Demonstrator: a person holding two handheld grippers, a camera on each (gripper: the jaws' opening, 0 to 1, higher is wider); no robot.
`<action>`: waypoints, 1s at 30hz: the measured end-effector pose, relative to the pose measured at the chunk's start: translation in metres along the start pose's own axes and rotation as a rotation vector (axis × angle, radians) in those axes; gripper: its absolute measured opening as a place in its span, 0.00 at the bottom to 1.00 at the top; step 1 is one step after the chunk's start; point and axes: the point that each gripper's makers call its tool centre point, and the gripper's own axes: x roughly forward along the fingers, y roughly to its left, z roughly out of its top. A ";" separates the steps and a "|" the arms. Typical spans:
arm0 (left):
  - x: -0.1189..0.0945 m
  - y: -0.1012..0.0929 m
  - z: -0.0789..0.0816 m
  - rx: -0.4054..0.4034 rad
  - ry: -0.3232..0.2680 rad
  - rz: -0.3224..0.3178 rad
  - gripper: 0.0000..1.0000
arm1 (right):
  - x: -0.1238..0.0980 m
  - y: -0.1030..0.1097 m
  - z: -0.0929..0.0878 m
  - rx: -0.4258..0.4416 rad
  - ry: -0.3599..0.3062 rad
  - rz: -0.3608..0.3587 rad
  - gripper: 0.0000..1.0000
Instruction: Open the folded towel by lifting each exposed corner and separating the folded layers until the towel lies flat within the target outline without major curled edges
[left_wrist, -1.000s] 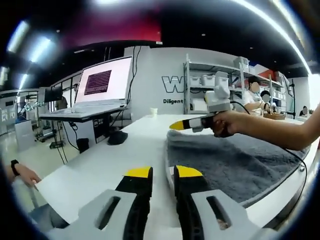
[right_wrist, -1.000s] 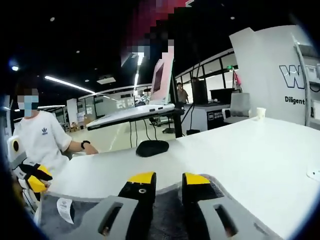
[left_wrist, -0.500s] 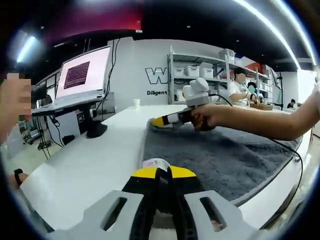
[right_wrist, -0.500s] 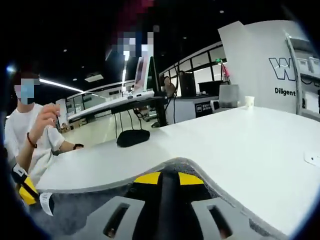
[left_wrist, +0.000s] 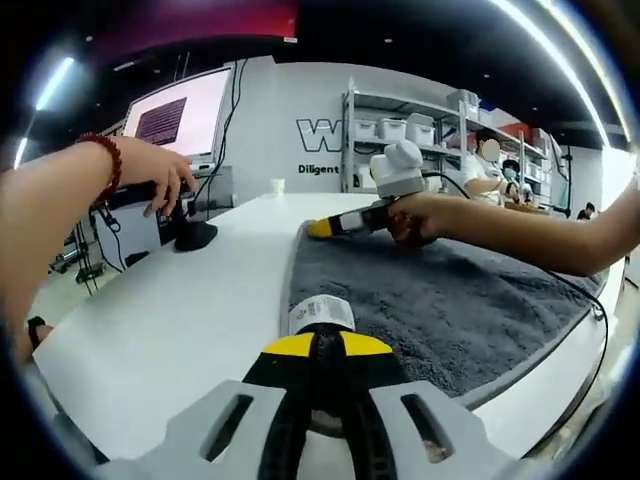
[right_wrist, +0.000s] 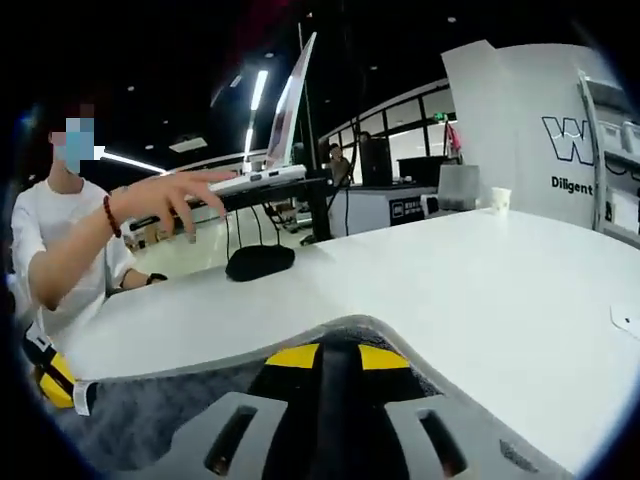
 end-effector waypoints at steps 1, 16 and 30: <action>-0.001 0.000 0.003 -0.003 -0.015 0.000 0.08 | -0.003 0.000 0.001 -0.003 -0.002 -0.001 0.07; -0.013 -0.021 0.054 -0.011 -0.242 -0.058 0.28 | -0.066 -0.005 0.017 -0.151 -0.037 -0.045 0.33; -0.013 -0.053 0.069 -0.043 -0.318 -0.107 0.66 | -0.169 0.008 0.016 -0.214 -0.075 -0.086 0.58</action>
